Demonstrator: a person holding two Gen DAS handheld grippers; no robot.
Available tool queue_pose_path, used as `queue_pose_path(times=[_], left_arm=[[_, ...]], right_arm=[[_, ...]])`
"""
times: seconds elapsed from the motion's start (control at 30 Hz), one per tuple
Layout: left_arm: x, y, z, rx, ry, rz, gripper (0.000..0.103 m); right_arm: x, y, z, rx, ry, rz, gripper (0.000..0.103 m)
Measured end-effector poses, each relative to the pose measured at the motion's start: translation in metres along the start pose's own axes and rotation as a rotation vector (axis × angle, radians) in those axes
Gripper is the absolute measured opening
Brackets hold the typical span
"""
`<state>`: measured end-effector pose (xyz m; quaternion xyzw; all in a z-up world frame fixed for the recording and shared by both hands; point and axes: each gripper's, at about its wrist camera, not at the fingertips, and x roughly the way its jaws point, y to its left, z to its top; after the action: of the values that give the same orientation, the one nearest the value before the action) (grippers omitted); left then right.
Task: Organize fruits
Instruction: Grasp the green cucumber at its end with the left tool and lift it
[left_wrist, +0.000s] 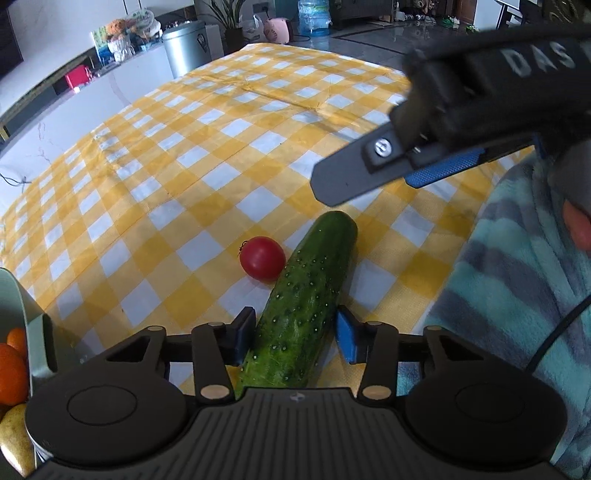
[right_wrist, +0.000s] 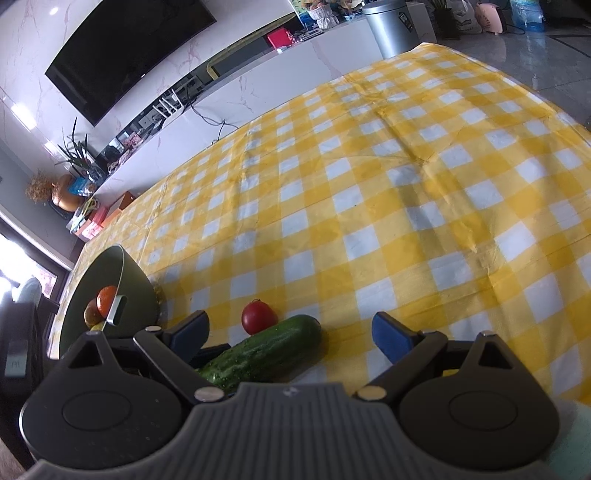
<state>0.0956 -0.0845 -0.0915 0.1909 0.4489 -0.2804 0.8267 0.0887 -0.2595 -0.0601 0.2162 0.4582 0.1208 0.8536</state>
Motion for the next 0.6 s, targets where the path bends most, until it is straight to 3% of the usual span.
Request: queue_pose_path(times=[0.3, 0.6], left_arm=[[-0.026, -0.008, -0.005, -0.043, -0.085, 0.018, 0.045], [-0.056, 0.010, -0.013, -0.184, -0.173, 0.097, 0.043]], right_arm=[[-0.003, -0.003, 0.001, 0.027, -0.026, -0.006, 0.092], [-0.004, 0.000, 0.000, 0.011, -0.042, -0.018, 0.091]])
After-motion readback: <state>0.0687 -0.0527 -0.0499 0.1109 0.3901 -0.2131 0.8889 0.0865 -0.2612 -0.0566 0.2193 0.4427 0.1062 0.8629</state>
